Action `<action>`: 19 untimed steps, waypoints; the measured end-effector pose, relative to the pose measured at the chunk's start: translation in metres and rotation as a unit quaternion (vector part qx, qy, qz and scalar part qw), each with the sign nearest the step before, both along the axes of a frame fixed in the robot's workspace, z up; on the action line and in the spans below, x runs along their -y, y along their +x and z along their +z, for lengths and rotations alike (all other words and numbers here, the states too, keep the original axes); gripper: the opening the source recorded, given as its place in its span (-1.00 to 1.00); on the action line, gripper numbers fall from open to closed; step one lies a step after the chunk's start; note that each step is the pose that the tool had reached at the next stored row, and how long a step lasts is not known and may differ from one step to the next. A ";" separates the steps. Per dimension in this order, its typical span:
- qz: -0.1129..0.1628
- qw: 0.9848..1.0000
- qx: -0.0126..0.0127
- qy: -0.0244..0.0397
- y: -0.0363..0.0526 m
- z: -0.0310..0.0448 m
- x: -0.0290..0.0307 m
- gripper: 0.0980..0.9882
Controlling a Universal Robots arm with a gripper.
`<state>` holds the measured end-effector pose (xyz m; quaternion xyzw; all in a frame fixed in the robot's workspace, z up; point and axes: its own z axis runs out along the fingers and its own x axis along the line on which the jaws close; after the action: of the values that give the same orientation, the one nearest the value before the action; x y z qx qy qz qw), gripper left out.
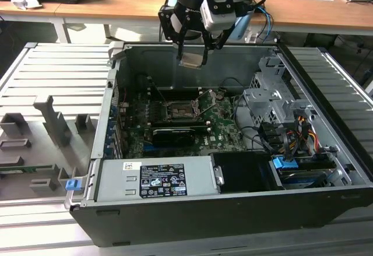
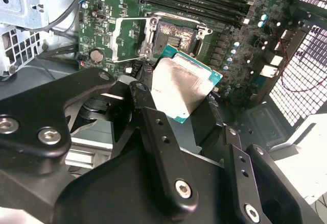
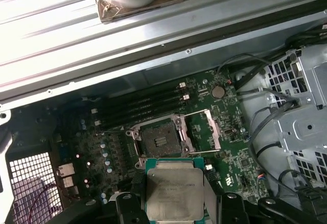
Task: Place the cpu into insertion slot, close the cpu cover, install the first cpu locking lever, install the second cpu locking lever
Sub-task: 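Place the cpu into insertion slot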
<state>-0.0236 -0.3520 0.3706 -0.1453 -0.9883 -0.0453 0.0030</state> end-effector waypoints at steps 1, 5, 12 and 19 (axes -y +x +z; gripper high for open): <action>-0.002 1.000 0.000 0.000 0.0000 -0.0001 0.0000 0.00; -0.007 1.000 0.000 0.000 0.0000 -0.0003 0.0000 0.00; -0.016 1.000 0.000 0.000 0.0000 -0.0005 0.0000 0.00; -0.029 1.000 0.000 0.000 0.0000 -0.0009 0.0000 0.00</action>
<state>-0.0236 -0.3520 0.3698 -0.1736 -0.9838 -0.0454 0.0017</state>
